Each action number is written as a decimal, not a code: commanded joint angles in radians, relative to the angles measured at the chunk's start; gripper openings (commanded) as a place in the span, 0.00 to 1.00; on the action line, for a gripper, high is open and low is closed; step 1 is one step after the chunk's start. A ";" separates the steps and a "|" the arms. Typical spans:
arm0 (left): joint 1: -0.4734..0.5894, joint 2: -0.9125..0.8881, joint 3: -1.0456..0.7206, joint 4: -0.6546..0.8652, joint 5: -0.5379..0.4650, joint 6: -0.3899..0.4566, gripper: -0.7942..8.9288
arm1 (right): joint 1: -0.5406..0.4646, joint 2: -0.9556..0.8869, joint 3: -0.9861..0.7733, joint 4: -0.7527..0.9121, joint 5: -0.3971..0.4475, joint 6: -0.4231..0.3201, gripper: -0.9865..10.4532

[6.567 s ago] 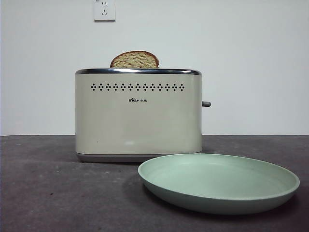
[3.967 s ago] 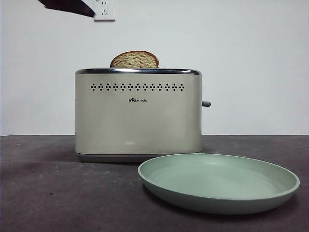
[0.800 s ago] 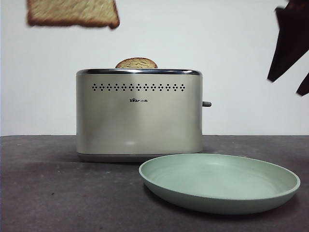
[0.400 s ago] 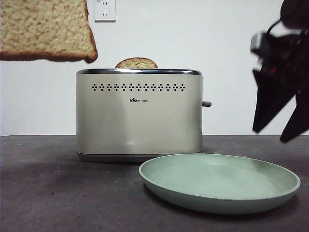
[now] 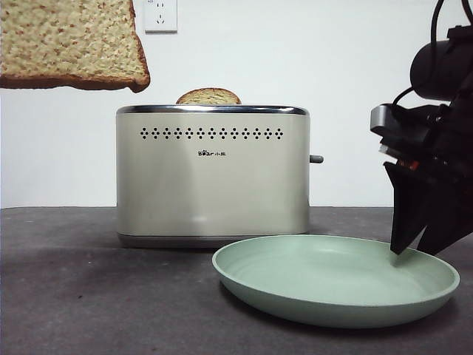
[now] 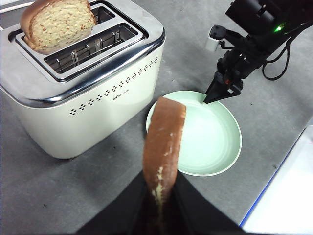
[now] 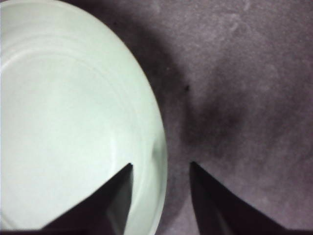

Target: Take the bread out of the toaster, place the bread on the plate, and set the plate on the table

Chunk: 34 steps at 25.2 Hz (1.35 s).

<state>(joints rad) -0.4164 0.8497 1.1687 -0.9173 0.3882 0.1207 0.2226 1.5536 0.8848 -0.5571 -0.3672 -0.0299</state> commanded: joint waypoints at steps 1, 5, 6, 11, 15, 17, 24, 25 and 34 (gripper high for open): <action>-0.003 0.005 0.013 0.013 0.002 -0.010 0.09 | 0.005 0.029 0.012 0.013 -0.003 -0.005 0.19; -0.003 0.006 0.013 0.015 0.030 -0.011 0.09 | 0.005 0.036 0.012 0.029 -0.011 -0.005 0.15; -0.003 0.006 0.013 0.017 0.042 -0.011 0.09 | 0.005 0.036 0.012 0.033 -0.011 -0.004 0.15; -0.003 0.006 0.013 0.023 0.084 -0.016 0.09 | 0.004 0.036 0.012 0.040 -0.011 -0.004 0.11; -0.003 0.006 0.013 0.023 0.085 -0.026 0.09 | 0.004 0.036 0.012 0.040 -0.010 -0.004 0.09; -0.003 0.006 0.013 0.023 0.093 -0.029 0.09 | 0.004 0.036 0.012 0.040 -0.010 -0.004 0.09; -0.003 0.006 0.013 0.025 0.187 -0.037 0.09 | 0.005 0.034 0.012 0.041 -0.018 -0.003 0.09; -0.003 0.007 0.013 0.025 0.200 -0.037 0.09 | 0.004 0.032 0.013 0.041 -0.033 -0.003 0.09; -0.003 0.014 0.014 0.040 0.286 -0.088 0.09 | 0.034 -0.139 0.013 0.025 -0.142 0.058 0.09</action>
<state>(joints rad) -0.4164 0.8547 1.1687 -0.8948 0.6559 0.0566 0.2432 1.4208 0.8848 -0.5354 -0.4839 -0.0063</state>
